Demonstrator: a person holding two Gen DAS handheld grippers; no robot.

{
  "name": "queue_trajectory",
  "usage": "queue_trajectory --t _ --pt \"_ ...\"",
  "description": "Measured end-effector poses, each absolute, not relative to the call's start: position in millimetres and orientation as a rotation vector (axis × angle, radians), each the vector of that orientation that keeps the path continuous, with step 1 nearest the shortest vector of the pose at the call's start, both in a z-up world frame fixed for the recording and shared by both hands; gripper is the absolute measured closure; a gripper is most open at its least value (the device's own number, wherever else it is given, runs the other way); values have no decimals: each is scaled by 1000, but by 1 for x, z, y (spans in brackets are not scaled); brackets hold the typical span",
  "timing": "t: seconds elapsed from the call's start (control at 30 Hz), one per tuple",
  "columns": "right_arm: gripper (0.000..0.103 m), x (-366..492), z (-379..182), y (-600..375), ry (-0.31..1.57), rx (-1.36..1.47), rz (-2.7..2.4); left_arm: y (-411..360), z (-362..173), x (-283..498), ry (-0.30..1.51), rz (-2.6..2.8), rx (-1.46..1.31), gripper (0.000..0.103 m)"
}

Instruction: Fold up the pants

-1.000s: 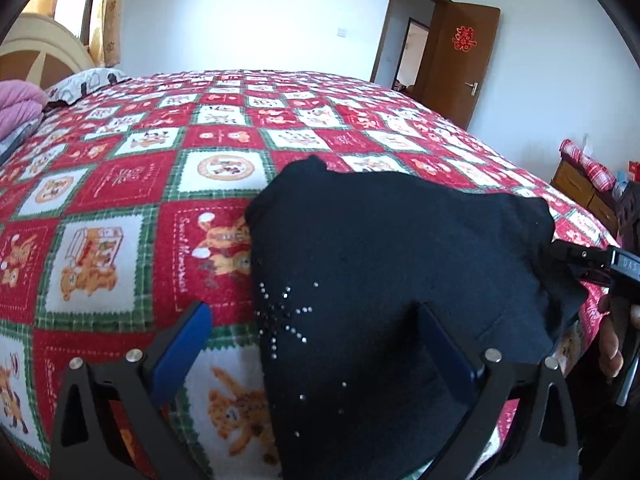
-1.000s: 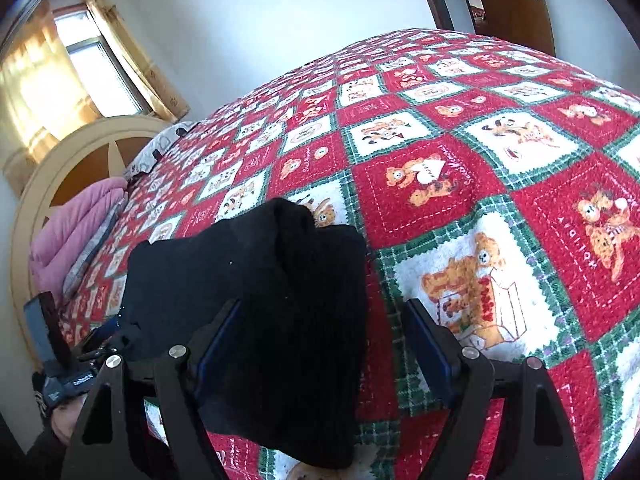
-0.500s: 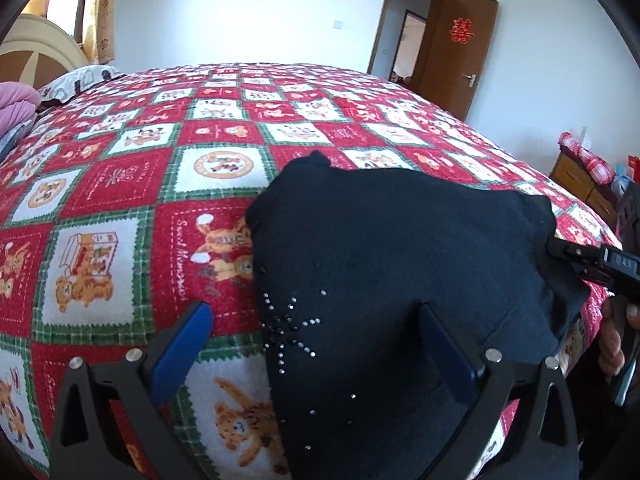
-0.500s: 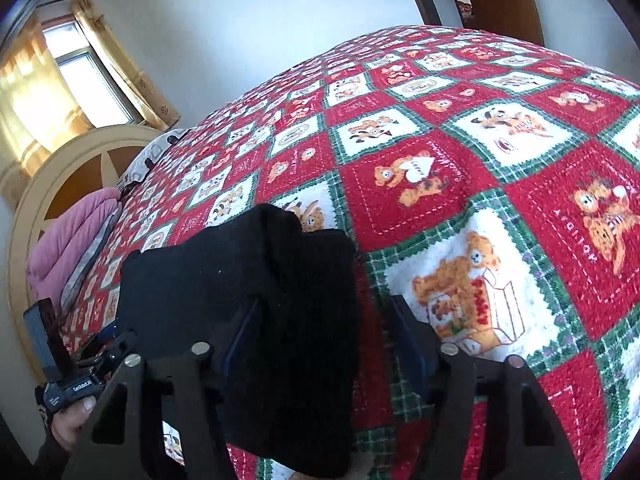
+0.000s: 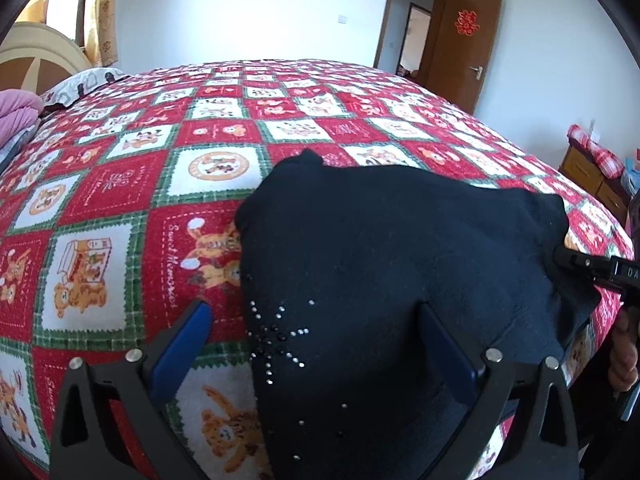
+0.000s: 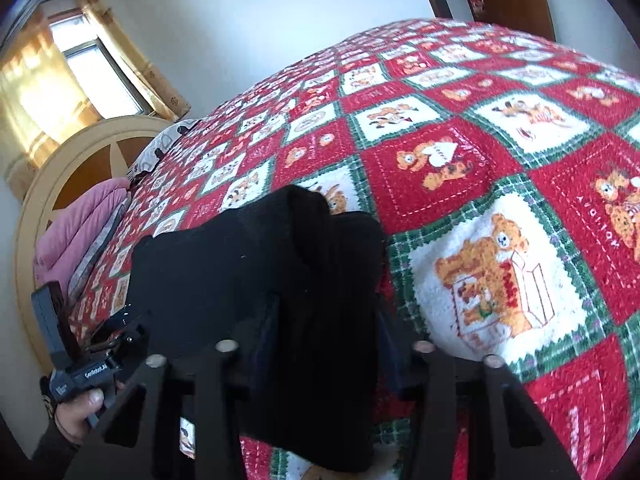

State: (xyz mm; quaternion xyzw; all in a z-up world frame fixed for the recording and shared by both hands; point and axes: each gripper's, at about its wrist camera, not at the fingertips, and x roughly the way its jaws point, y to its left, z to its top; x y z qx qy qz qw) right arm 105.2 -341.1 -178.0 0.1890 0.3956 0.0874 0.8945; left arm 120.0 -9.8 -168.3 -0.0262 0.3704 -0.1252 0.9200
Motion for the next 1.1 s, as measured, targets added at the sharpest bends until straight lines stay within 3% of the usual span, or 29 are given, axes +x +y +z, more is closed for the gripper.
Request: queue_trajectory --t 0.17,0.3,0.4,0.5,0.63,0.73,0.77,0.93,1.0,1.1 --pt "71 105 -179 -343 824 405 193 -11 -168 115 748 -267 -56 5" --pt "71 106 -183 -347 827 436 199 -19 -164 110 735 -307 -48 27" --pt "69 106 -184 -346 828 437 188 -19 -164 110 731 -313 -59 28" --pt "69 108 -188 -352 836 487 199 -11 -167 114 731 -341 -120 20" --pt "68 110 -191 -354 845 501 208 -15 -167 114 718 -343 -110 22" --pt "72 108 -186 -350 839 472 219 -11 -162 111 712 -376 -131 53" --pt "73 107 -185 -349 833 474 224 -10 -160 110 713 -400 -149 68" --pt "76 100 -173 -342 794 417 222 -8 -156 103 701 -395 -162 78" --pt "77 95 -168 -338 773 396 225 -3 -153 100 694 -392 -180 89" --pt "77 88 -160 -334 743 374 233 5 -147 97 682 -404 -204 91"
